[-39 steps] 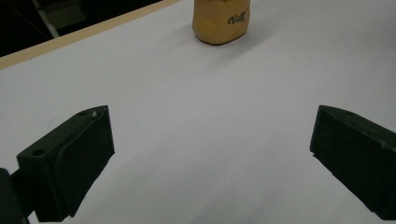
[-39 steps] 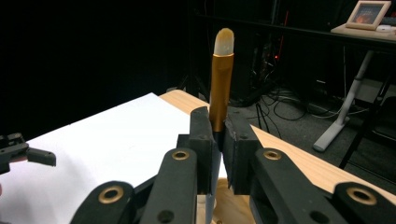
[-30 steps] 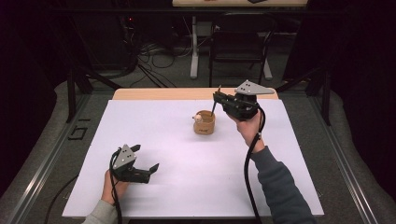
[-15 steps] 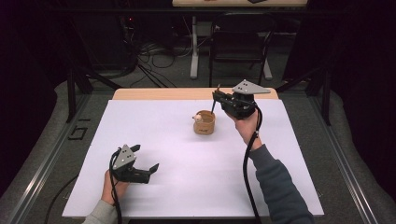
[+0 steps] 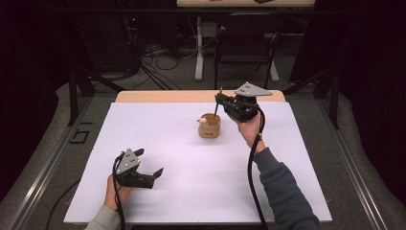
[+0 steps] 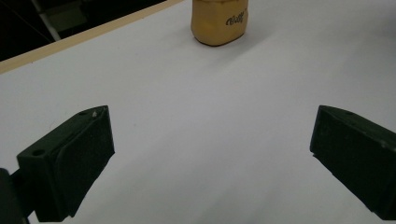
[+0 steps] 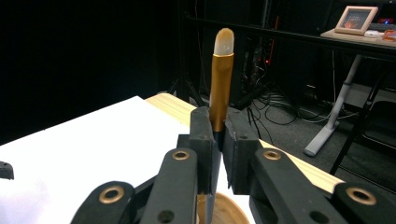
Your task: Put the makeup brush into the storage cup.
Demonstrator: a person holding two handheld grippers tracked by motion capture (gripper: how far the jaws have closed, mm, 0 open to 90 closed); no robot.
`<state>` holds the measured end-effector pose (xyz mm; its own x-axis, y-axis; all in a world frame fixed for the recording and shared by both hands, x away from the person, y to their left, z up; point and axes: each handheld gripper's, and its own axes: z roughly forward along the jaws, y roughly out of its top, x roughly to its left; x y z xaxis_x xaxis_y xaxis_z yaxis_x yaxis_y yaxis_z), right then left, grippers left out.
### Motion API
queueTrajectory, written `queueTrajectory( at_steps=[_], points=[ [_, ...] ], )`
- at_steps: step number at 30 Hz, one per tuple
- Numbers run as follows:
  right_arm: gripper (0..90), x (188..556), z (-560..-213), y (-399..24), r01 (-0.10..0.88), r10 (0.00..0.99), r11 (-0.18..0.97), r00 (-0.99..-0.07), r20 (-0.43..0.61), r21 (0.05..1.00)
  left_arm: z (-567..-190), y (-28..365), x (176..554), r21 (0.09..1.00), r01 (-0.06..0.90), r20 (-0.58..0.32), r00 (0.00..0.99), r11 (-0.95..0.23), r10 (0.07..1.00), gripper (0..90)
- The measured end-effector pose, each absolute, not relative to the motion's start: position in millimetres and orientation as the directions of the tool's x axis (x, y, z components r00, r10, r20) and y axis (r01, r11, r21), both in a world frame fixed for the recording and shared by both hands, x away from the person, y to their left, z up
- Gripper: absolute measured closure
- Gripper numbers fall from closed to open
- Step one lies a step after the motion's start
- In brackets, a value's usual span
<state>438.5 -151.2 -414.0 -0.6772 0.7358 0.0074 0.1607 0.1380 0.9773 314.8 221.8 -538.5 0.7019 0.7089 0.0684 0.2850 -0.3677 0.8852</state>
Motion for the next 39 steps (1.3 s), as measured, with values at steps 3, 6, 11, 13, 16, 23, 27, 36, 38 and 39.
queueTrajectory(
  at_steps=[3,6,11,13,16,23,27,36,38,39],
  points=[
    [83.6,441,-416,-150,0.162,0.733,0.139,-0.68,0.009,0.977,-538,222,315,0.885,0.283,0.071,0.701,-0.369,0.71,0.0],
    [83.6,443,-418,-150,0.161,0.729,0.139,-0.685,0.01,0.977,-538,222,315,0.885,0.282,0.073,0.7,-0.37,0.71,0.0],
    [83.6,446,-422,-146,0.164,0.725,0.138,-0.689,0.013,0.977,-538,222,314,0.887,0.281,0.073,0.699,-0.367,0.711,0.0],
    [83.6,447,-424,-145,0.17,0.725,0.147,-0.689,0.011,0.974,-538,222,314,0.886,0.282,0.072,0.699,-0.367,0.712,0.0],
    [83.6,447,-426,-144,0.175,0.726,0.155,-0.688,0.008,0.972,-538,222,314,0.885,0.28,0.076,0.7,-0.371,0.71,0.0],
    [83.6,450,-430,-144,0.183,0.726,0.157,-0.688,0.012,0.97,-538,222,314,0.885,0.279,0.076,0.702,-0.372,0.708,0.0],
    [83.6,451,-433,-143,0.176,0.725,0.158,-0.689,0.007,0.972,-538,222,314,0.886,0.278,0.076,0.702,-0.371,0.708,0.0],
    [83.5,455,-441,-142,0.191,0.731,0.165,-0.682,0.01,0.968,-537,223,314,0.886,0.275,0.078,0.704,-0.372,0.706,0.0],
    [83.5,456,-443,-142,0.197,0.733,0.165,-0.68,0.013,0.966,-537,223,313,0.887,0.274,0.077,0.703,-0.37,0.706,0.0],
    [83.5,456,-443,-142,0.2,0.734,0.165,-0.679,0.014,0.966,-537,223,313,0.888,0.274,0.078,0.703,-0.37,0.707,0.0]
  ],
)
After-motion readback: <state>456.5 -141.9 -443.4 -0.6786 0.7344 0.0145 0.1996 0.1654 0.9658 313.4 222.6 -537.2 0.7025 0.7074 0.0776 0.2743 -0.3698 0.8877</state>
